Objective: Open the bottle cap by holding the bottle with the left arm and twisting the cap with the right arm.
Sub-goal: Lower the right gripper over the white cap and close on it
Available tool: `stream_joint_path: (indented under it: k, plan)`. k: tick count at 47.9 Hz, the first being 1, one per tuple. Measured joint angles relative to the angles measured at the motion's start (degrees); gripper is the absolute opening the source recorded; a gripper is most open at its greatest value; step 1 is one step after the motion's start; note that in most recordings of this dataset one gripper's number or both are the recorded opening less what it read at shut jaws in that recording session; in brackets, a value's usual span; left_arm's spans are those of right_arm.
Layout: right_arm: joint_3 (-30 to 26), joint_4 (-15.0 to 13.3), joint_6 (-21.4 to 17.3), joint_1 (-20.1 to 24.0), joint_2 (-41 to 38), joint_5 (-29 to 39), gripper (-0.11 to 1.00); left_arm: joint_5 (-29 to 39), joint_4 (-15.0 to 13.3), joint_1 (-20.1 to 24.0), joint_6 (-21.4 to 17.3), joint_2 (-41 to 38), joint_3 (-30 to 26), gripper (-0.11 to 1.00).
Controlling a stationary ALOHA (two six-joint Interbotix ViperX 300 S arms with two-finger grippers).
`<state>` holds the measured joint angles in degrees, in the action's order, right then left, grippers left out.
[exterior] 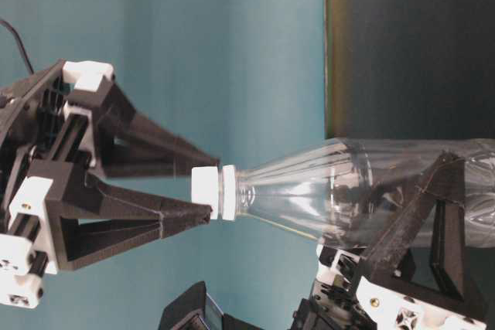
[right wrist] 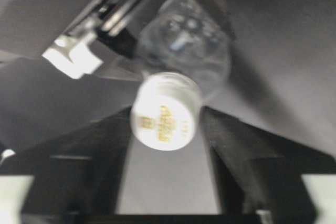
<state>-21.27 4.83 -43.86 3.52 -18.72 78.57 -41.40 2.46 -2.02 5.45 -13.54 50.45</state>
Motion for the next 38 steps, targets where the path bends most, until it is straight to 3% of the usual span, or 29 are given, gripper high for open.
stream_joint_path:
  k: [11,17,22,38]
  plan:
    - [0.00,0.00,0.62,-0.09,0.00,-0.09,0.37,0.09,0.00,0.00,0.00,0.09,0.09,0.81]
    - [-0.09,0.09,4.75,-0.09,-0.09,0.00,0.37,0.09,0.00,0.00,-0.09,0.00,0.18,0.81]
    - [-0.44,0.00,11.95,-0.09,-0.18,0.00,0.37,0.09,0.00,0.00,-0.09,0.00,0.35,0.81]
    - [-0.79,0.00,43.59,0.00,-0.44,0.88,0.37,0.00,0.00,-0.18,-0.09,0.09,0.35,0.81]
